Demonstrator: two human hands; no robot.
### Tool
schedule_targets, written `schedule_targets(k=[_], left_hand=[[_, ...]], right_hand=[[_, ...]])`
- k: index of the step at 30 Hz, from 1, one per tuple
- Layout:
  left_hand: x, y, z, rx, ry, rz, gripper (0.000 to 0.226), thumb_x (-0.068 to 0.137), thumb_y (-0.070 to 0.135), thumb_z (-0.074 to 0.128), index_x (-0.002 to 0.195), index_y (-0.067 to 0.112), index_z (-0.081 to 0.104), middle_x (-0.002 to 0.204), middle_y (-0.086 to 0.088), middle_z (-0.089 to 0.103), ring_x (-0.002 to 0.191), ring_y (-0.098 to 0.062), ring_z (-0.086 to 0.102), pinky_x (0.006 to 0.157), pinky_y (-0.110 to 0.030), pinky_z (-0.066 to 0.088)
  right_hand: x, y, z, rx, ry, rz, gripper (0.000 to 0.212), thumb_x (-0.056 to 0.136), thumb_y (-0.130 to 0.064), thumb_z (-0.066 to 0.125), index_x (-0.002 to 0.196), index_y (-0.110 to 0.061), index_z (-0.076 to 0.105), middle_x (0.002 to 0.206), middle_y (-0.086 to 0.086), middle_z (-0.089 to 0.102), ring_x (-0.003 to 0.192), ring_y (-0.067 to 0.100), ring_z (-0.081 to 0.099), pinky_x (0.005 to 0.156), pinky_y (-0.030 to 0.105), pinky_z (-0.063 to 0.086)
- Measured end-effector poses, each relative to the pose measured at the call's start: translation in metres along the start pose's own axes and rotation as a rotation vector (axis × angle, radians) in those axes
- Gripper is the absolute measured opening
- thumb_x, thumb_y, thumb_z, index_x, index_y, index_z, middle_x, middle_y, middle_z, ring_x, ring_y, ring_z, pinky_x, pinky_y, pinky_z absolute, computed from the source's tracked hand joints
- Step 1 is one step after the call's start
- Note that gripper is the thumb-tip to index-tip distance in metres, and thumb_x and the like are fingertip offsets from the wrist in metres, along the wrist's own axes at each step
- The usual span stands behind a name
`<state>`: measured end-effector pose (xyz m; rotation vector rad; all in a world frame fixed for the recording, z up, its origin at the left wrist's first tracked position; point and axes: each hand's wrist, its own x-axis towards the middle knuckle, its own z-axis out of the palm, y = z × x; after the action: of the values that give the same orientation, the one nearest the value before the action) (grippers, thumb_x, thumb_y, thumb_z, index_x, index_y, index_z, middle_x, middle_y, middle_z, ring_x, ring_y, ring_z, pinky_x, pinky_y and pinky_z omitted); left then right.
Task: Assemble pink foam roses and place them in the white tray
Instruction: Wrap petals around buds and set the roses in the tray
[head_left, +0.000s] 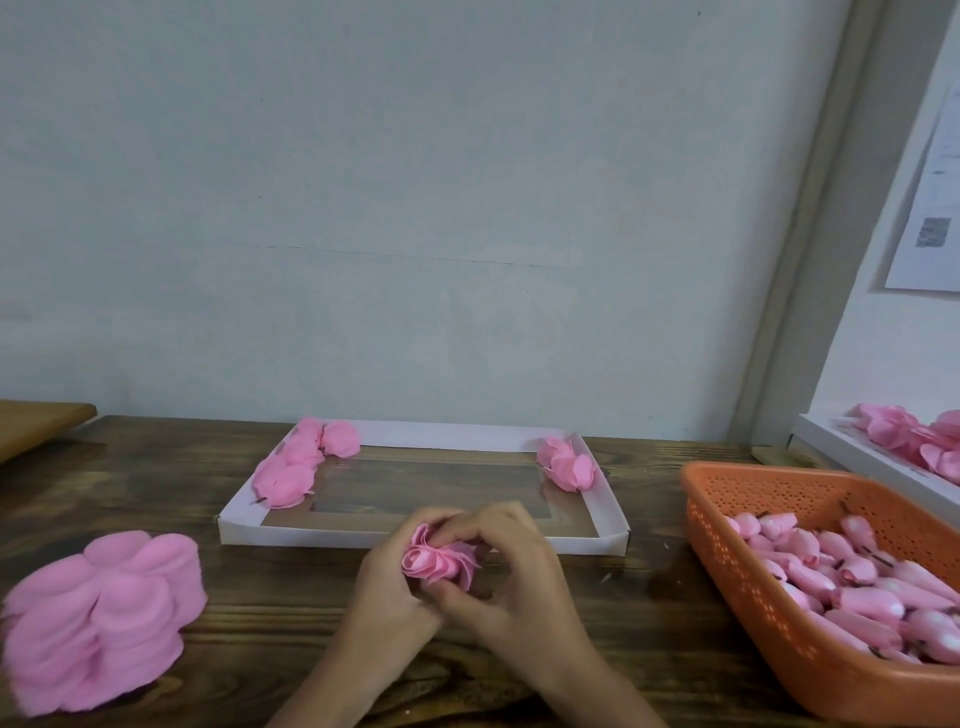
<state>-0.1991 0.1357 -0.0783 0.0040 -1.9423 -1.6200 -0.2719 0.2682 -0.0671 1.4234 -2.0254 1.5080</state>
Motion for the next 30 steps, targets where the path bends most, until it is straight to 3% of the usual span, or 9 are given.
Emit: schedule_targets(k=[6,10,13,18,20,22,25,28,30], left_hand=[[-0.003,0.002,-0.001,0.064,0.072,0.035,0.036,0.057,0.039,0.085,0.092,0.034,0.08,0.089,-0.001,0.079,0.086,-0.018,0.076,0.073,-0.03,0.063],[-0.004,-0.001,-0.002,0.016,0.116,-0.017,0.028,0.053,0.037,0.085,0.076,0.021,0.079,0.076,-0.006,0.077,0.072,-0.015,0.072,0.064,-0.027,0.059],[-0.001,0.0,-0.003,-0.022,0.096,-0.048,0.027,0.066,0.004,0.094,0.079,0.024,0.08,0.076,-0.002,0.077,0.068,-0.008,0.072,0.061,-0.02,0.056],[0.002,0.004,-0.005,-0.315,0.093,-0.17,0.028,0.064,0.03,0.097,0.068,0.014,0.075,0.069,-0.004,0.07,0.066,-0.019,0.067,0.058,-0.026,0.054],[0.004,0.003,-0.007,-0.437,0.131,-0.228,0.029,0.067,0.024,0.094,0.06,0.02,0.066,0.063,-0.005,0.06,0.063,-0.018,0.063,0.059,-0.029,0.056],[0.005,0.003,-0.01,-0.57,0.187,-0.275,0.019,0.065,0.019,0.085,0.071,0.014,0.068,0.072,-0.014,0.061,0.073,-0.022,0.066,0.071,-0.036,0.059],[0.001,0.004,-0.011,-0.59,0.155,-0.354,0.043,0.066,0.024,0.086,0.097,-0.001,0.071,0.099,-0.022,0.071,0.09,-0.033,0.069,0.075,-0.04,0.061],[-0.005,0.009,-0.005,-0.583,0.086,-0.407,0.037,0.071,0.021,0.091,0.098,0.001,0.076,0.117,-0.021,0.075,0.098,-0.031,0.074,0.07,-0.038,0.063],[-0.005,0.011,-0.003,-0.584,0.068,-0.384,0.03,0.073,0.018,0.085,0.086,0.002,0.065,0.123,-0.024,0.072,0.103,-0.034,0.071,0.082,-0.045,0.057]], right_hand=[[0.003,-0.01,-0.002,0.1,0.003,0.073,0.023,0.079,-0.032,0.087,0.101,-0.028,0.079,0.1,-0.011,0.05,0.097,0.013,0.057,0.077,0.012,0.047],[0.002,-0.012,0.0,0.066,-0.043,0.098,0.027,0.079,-0.044,0.085,0.102,-0.03,0.079,0.095,-0.016,0.051,0.098,0.012,0.055,0.077,0.013,0.044],[0.002,-0.014,-0.001,0.066,-0.067,0.064,0.037,0.078,-0.05,0.085,0.112,-0.037,0.076,0.096,-0.012,0.058,0.099,0.015,0.056,0.079,0.016,0.043],[0.0,-0.012,0.003,0.424,0.056,0.256,0.052,0.08,-0.041,0.086,0.126,-0.035,0.065,0.11,-0.011,0.062,0.1,0.025,0.068,0.081,0.048,0.061],[-0.004,-0.009,0.011,0.475,0.114,0.333,0.048,0.079,-0.028,0.087,0.121,-0.028,0.063,0.106,-0.001,0.062,0.093,0.027,0.07,0.081,0.046,0.062],[-0.008,-0.006,0.02,0.398,0.12,0.315,0.039,0.08,-0.012,0.084,0.11,-0.024,0.063,0.099,-0.001,0.066,0.089,0.018,0.07,0.081,0.036,0.061],[-0.015,-0.009,0.034,0.271,0.043,0.216,0.04,0.081,-0.02,0.082,0.116,-0.032,0.067,0.104,-0.008,0.07,0.093,0.014,0.073,0.078,0.03,0.062],[-0.016,-0.015,0.041,0.22,0.041,0.188,0.05,0.086,-0.027,0.074,0.132,-0.041,0.064,0.108,-0.013,0.072,0.097,0.011,0.072,0.079,0.025,0.061],[-0.015,-0.016,0.039,0.219,0.069,0.192,0.043,0.088,-0.028,0.071,0.126,-0.048,0.065,0.101,-0.015,0.072,0.092,0.012,0.073,0.076,0.024,0.06]])
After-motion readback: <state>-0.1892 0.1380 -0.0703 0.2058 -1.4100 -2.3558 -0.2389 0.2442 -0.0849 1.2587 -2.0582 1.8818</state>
